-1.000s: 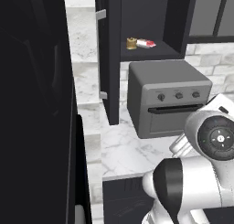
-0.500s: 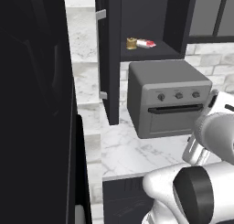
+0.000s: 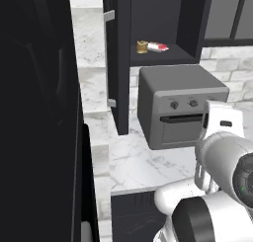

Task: Pick the candle and candle from the dining table and place them in the open cabinet. Close the cabinet after placing the objects.

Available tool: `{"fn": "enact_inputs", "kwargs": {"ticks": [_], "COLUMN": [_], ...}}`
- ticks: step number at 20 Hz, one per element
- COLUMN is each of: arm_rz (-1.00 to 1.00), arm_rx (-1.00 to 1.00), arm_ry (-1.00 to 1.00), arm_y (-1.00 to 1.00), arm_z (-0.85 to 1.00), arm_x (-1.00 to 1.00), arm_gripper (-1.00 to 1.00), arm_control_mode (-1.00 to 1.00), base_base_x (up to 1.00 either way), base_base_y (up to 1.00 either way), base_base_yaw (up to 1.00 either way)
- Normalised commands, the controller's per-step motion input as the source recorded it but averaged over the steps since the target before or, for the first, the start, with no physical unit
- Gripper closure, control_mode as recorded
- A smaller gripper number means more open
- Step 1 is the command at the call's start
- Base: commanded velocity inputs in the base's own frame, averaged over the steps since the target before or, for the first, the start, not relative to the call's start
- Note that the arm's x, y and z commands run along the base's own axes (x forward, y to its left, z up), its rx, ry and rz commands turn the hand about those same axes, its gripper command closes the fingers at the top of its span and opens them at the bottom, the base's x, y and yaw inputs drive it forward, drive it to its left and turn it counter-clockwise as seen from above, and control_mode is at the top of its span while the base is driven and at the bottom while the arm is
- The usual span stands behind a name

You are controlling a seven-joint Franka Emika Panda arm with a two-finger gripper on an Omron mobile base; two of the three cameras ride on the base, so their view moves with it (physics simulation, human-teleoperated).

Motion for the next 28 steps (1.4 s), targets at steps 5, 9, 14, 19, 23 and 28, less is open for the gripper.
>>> {"fn": "enact_inputs", "kwargs": {"ticks": [5,9,14,19,23,28], "arm_rz": [0.13,0.19,0.15,0.03,0.00,0.00], "arm_rx": [-0.21,-0.18,-0.15,-0.09,-0.06,-0.03], "arm_ry": [0.00,0.00,0.00,0.00,0.00,0.00], "arm_y": [0.25,0.16,0.28,0.43,0.41,0.36], "arm_z": [0.00,0.00,0.00,0.01,0.00,0.03], "arm_x": [-0.12,-0.11,-0.07,-0.01,-0.03,-0.05], "arm_gripper": [-1.00,-1.00,-1.00,-1.00,-1.00,-1.00], "arm_control_mode": [-1.00,-1.00,-1.00,-1.00,-1.00,-1.00], "base_base_x": [0.00,0.00,0.00,0.00,0.00,0.00], "base_base_y": [0.00,0.00,0.00,0.00,0.00,0.00], "base_base_yaw": [0.00,0.00,0.00,0.00,0.00,0.00]}}
